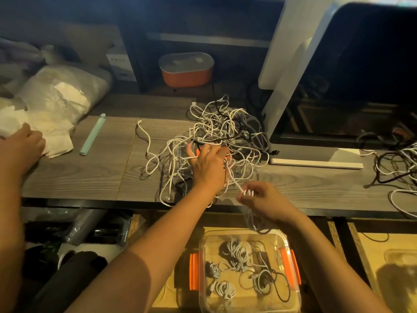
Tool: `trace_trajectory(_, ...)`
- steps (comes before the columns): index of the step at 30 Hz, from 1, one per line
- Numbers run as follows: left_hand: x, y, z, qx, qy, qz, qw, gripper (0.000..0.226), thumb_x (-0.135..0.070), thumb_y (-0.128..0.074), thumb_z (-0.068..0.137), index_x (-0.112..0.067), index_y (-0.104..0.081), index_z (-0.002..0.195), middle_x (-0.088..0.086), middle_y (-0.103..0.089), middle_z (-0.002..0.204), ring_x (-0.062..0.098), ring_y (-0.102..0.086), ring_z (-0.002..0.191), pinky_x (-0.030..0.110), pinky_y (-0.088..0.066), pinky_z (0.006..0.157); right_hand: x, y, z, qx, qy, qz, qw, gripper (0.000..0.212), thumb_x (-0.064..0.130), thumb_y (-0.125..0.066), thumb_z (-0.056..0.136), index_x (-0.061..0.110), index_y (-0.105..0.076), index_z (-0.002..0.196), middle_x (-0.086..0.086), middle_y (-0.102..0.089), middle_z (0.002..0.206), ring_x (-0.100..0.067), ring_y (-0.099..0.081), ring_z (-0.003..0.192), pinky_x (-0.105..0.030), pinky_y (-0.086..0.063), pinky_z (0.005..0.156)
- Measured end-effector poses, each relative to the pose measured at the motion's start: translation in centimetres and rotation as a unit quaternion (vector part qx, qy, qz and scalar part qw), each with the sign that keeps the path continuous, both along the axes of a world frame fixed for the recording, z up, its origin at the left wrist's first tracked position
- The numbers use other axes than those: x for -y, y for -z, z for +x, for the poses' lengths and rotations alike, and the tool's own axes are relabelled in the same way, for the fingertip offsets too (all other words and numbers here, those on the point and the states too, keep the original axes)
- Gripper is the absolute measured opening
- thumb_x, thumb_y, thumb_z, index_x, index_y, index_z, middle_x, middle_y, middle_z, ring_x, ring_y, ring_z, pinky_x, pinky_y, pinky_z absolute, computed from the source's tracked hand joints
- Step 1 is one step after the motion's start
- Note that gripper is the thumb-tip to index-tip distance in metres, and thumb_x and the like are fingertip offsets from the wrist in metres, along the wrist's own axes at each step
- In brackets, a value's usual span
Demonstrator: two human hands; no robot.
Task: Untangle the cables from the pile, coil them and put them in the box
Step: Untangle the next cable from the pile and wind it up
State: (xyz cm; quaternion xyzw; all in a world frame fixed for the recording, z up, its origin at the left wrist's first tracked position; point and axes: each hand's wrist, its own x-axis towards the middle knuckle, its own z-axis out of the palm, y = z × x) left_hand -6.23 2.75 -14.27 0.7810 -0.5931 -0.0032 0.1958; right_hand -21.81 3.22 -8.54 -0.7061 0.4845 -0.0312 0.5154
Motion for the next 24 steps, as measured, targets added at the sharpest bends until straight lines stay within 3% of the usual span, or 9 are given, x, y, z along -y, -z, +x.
trace_trajectory(3,-0.4,0.3,0.3,-0.025,-0.006,0.027,0.999,0.048,-0.039,-0.063,0.082,-0.028,-0.051,0.127,-0.005,-0.052,0.125,0.018,-0.038,0.124,0.053,0.001,0.110,0.6,0.0,-0.5,0.044,0.109,-0.045,0.992,0.018,0.022,-0.052,0.095,0.015,-0.056,0.079,0.003,-0.053,0.067,-0.008,-0.048,0.058,-0.020,-0.036,0.051)
trace_trajectory(5,-0.6,0.0,0.2,-0.049,0.011,0.028,0.998,0.059,-0.050,-0.068,0.076,-0.026,-0.048,0.127,-0.004,-0.051,0.124,0.019,-0.039,0.123,0.047,-0.010,0.108,1.0,0.2,-0.9,0.051,0.157,-0.054,0.985,0.022,0.023,-0.051,0.096,0.011,-0.056,0.078,0.001,-0.052,0.064,-0.011,-0.046,0.058,-0.023,-0.032,0.053)
trace_trajectory(8,-1.1,-0.5,0.3,-0.105,0.007,0.032,0.994,0.070,-0.058,-0.069,0.072,-0.025,-0.044,0.128,-0.003,-0.051,0.127,0.020,-0.039,0.123,0.037,-0.024,0.099,1.5,0.4,-1.6,0.066,0.231,-0.062,0.969,0.021,0.021,-0.049,0.097,0.010,-0.054,0.079,-0.003,-0.052,0.065,-0.012,-0.046,0.056,-0.022,-0.036,0.048)
trace_trajectory(12,-1.7,-0.4,1.1,-0.132,-0.009,0.045,0.990,0.072,-0.063,-0.067,0.072,-0.026,-0.042,0.129,-0.003,-0.048,0.129,0.019,-0.037,0.121,0.032,-0.026,0.095,1.7,0.6,-2.0,0.107,0.331,-0.049,0.936,0.019,0.019,-0.045,0.099,0.004,-0.055,0.091,-0.008,-0.055,0.075,-0.015,-0.046,0.059,-0.026,-0.037,0.051)
trace_trajectory(15,-1.8,-0.6,0.9,-0.125,0.017,0.083,0.989,0.070,-0.054,-0.066,0.078,-0.026,-0.037,0.136,0.000,-0.040,0.129,0.021,-0.031,0.124,0.034,-0.026,0.100,1.6,0.3,-2.1,0.140,0.330,-0.042,0.932,0.020,0.017,-0.045,0.098,0.000,-0.056,0.094,-0.009,-0.056,0.078,-0.016,-0.047,0.061,-0.028,-0.037,0.052)
trace_trajectory(20,-2.4,-2.4,1.0,-0.249,0.071,0.133,0.957,0.082,-0.027,-0.069,0.081,-0.031,-0.020,0.147,-0.003,-0.028,0.140,0.021,-0.041,0.124,0.038,-0.042,0.099,1.4,0.0,-2.6,0.129,0.257,-0.088,0.954,0.019,0.018,-0.050,0.097,0.002,-0.057,0.090,-0.007,-0.057,0.073,-0.017,-0.051,0.061,-0.029,-0.043,0.054)
trace_trajectory(24,-2.9,-4.2,1.1,-0.147,0.133,0.151,0.968,0.082,-0.031,-0.072,0.078,-0.033,-0.025,0.146,-0.007,-0.031,0.147,0.017,-0.039,0.128,0.034,-0.039,0.098,1.3,-0.2,-2.9,0.130,0.228,-0.113,0.958,0.016,0.020,-0.052,0.096,0.008,-0.058,0.087,-0.006,-0.059,0.074,-0.013,-0.054,0.062,-0.024,-0.046,0.054)
